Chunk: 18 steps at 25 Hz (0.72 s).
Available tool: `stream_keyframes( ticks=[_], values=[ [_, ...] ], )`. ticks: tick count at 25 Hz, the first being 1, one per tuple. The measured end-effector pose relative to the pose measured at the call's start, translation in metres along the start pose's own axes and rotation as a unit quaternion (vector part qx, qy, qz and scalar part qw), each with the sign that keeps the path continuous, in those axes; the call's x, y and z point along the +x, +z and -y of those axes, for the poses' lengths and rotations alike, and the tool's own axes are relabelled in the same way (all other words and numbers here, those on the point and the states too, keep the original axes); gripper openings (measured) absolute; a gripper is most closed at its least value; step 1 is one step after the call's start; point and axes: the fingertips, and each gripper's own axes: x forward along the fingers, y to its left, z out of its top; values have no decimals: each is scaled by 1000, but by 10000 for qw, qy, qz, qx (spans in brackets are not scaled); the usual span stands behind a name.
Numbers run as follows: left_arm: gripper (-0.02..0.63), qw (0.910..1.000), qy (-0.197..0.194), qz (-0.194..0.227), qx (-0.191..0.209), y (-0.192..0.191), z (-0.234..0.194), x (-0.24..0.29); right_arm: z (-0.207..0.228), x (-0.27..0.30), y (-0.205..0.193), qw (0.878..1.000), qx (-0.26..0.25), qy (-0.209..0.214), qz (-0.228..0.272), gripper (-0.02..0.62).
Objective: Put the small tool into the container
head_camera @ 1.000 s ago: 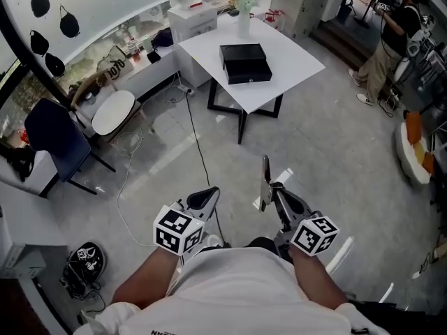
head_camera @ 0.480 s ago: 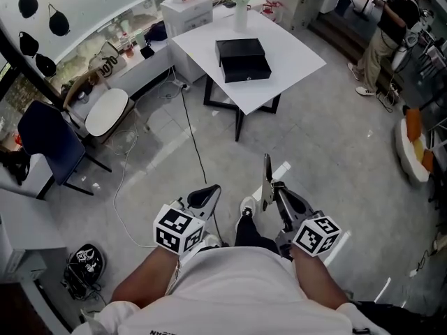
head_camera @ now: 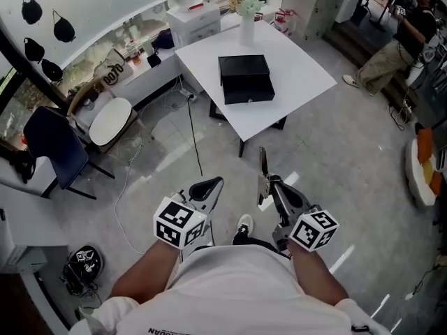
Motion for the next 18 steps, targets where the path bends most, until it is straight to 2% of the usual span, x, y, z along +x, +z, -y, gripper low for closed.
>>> stream_keyframes(
  ticks=[9,18],
  values=[
    [9,9995,264,-140,-101,13,-5,62,60,23,32,9995,74,239,-170,9],
    [9,9980,570,-210,-171,20,-10,89,93,38,54,9987,70,433,-277,9]
  ],
)
